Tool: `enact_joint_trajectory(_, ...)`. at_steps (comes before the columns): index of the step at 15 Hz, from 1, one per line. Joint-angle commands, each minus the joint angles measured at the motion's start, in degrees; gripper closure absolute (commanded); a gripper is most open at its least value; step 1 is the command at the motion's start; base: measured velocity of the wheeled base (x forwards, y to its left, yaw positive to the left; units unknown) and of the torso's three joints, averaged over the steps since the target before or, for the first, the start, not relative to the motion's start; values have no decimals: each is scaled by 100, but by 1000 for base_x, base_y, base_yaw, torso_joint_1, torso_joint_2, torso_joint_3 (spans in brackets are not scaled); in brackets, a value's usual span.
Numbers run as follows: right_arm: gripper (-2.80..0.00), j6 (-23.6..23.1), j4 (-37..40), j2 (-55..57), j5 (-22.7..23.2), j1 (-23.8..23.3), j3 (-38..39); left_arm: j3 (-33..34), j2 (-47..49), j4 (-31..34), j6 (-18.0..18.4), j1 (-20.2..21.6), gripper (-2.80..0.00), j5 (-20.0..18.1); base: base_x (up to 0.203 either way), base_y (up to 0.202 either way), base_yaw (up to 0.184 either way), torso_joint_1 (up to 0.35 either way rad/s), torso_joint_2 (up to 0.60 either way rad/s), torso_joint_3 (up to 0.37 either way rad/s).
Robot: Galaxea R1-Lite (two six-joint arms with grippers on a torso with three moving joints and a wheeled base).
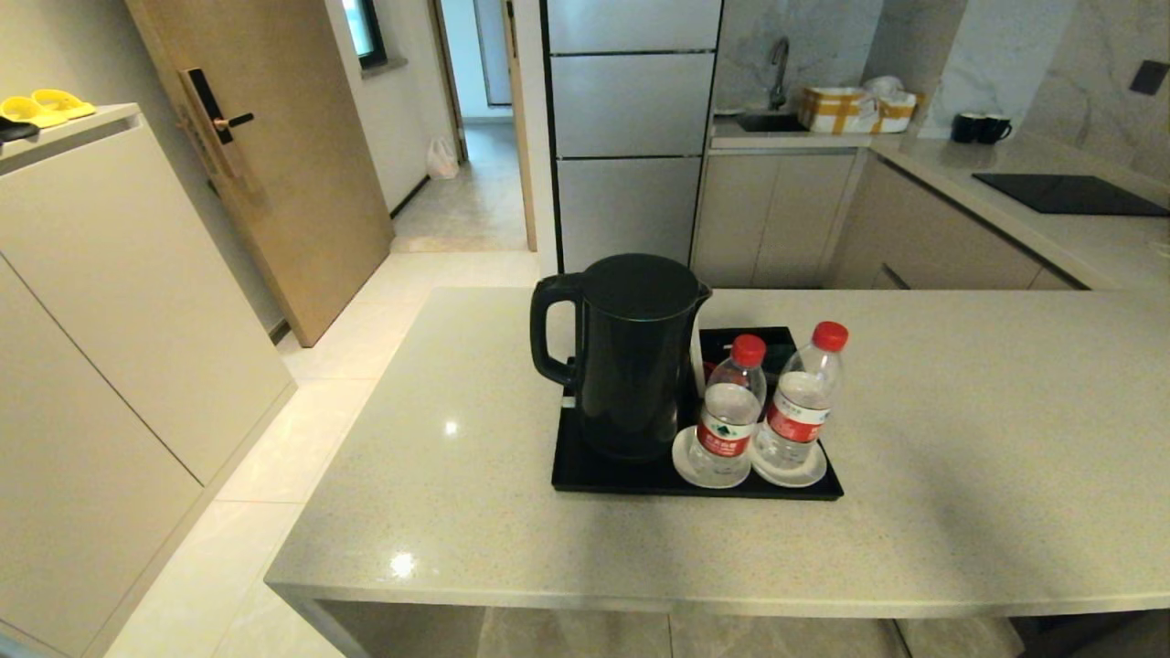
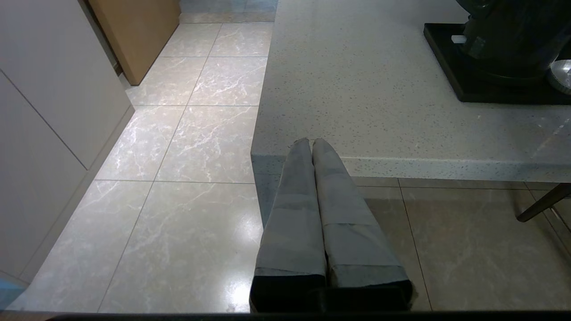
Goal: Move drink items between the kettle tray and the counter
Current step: Pick up the kettle
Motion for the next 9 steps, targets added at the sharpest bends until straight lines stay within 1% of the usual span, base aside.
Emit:
enact_joint_trajectory(1, 0, -2, 0, -9, 0, -3, -2, 7, -2, -1, 2, 2, 0, -2, 0, 0, 0, 0, 0, 0)
enact_joint_trajectory(9, 0, -2, 0, -9, 0, 4, 5, 9, -2, -1, -7, 2, 0, -2, 0, 0, 0, 0, 0, 0)
